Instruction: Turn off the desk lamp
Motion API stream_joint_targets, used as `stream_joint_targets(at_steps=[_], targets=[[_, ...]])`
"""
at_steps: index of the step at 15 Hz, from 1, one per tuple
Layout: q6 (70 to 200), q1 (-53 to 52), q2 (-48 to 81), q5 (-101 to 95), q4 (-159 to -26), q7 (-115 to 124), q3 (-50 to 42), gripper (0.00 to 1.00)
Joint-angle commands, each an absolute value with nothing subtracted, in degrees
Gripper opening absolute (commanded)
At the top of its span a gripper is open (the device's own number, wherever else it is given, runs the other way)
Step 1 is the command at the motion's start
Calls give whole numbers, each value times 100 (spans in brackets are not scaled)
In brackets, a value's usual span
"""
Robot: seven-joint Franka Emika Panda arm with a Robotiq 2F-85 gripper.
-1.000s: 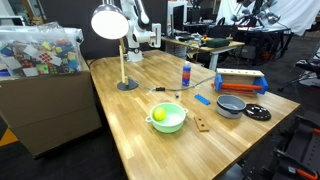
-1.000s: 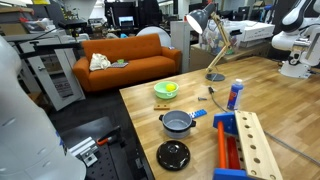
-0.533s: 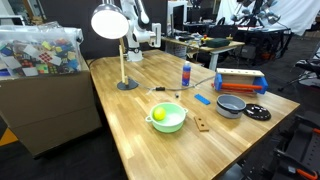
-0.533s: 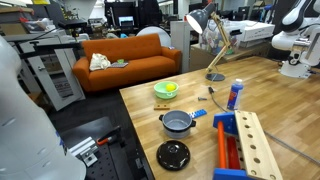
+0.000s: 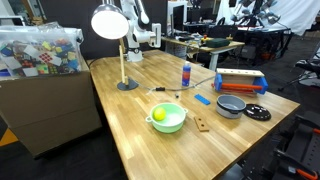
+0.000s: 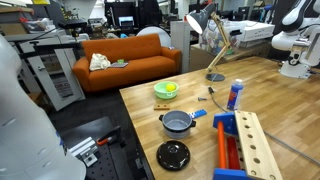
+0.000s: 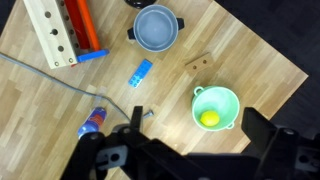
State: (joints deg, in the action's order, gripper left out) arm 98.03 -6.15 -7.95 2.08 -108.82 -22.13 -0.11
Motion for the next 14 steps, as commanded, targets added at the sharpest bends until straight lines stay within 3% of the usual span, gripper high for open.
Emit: stream_joint_targets(at_steps=[1, 14], targets=[[9656, -549, -399, 388, -10535, -2082, 82, 100], [9827, -540, -285, 419, -10582, -1962, 177, 100]])
